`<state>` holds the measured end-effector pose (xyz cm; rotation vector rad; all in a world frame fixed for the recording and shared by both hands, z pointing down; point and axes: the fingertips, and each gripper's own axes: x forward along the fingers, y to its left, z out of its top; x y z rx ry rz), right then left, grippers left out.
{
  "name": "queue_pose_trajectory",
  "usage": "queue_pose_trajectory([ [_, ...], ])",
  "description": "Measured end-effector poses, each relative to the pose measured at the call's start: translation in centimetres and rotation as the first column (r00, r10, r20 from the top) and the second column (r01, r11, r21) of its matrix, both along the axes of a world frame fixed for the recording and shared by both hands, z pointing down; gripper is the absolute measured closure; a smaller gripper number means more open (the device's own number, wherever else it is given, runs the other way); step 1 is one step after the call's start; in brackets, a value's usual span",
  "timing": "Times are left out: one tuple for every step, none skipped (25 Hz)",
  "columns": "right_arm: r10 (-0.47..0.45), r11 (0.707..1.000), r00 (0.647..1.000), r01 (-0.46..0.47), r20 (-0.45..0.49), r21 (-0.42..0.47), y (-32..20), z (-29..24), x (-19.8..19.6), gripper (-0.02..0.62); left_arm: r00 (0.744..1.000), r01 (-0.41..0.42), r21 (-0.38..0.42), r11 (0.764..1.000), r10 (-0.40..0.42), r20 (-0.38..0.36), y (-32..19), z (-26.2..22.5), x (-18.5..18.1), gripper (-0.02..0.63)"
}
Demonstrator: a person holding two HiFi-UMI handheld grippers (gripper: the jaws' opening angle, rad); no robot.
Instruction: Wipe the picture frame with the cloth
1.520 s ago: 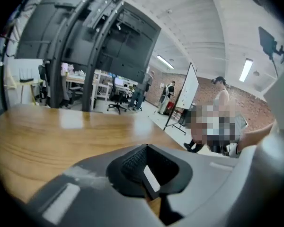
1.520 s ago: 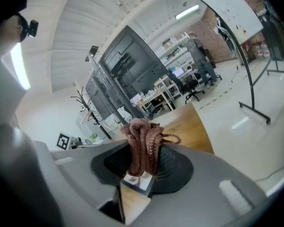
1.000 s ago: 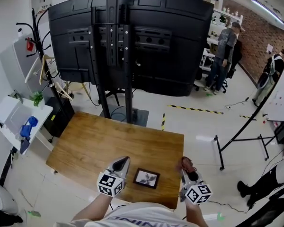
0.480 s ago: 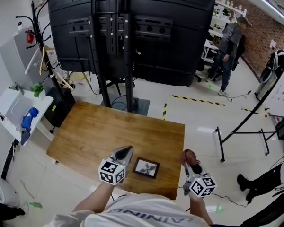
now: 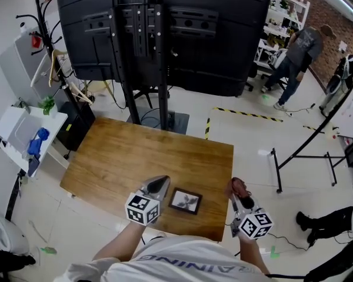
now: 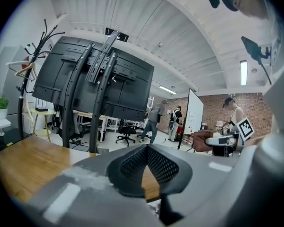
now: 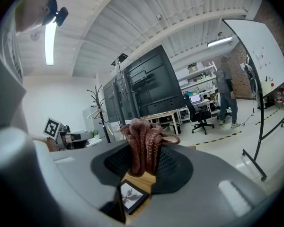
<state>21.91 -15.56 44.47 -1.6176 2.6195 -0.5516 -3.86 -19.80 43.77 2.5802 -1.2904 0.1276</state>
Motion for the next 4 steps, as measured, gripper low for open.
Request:
queue_pose_trajectory([
  [-0.001,1.000,1.000,0.001,-0.002,-0.003,0.05,0.11,-0.02,0.482,1.000,-0.001,-0.001,1.000,0.001,0.000,0.03,0.04,-0.03,0.599],
  [-0.001,1.000,1.000,0.001,-0.003,-0.006,0.11,0.22,-0.03,0.482,1.000,-0.001,-0.002,1.000,0.001,-0.001,0.06,0.07,-0.07,0.599],
  [-0.002,1.000,1.000,0.001,-0.004,-0.010,0.17,0.32,-0.04,0.483,1.000,-0.002,-0.003,1.000,0.002,-0.002,0.10,0.10,-0.10,0.599],
  [-0.001,1.000,1.000,0.001,-0.004,-0.014,0.23,0.43,-0.04,0.483,1.000,-0.002,-0.005,1.000,0.002,-0.002,0.14,0.13,-0.15,0.600],
])
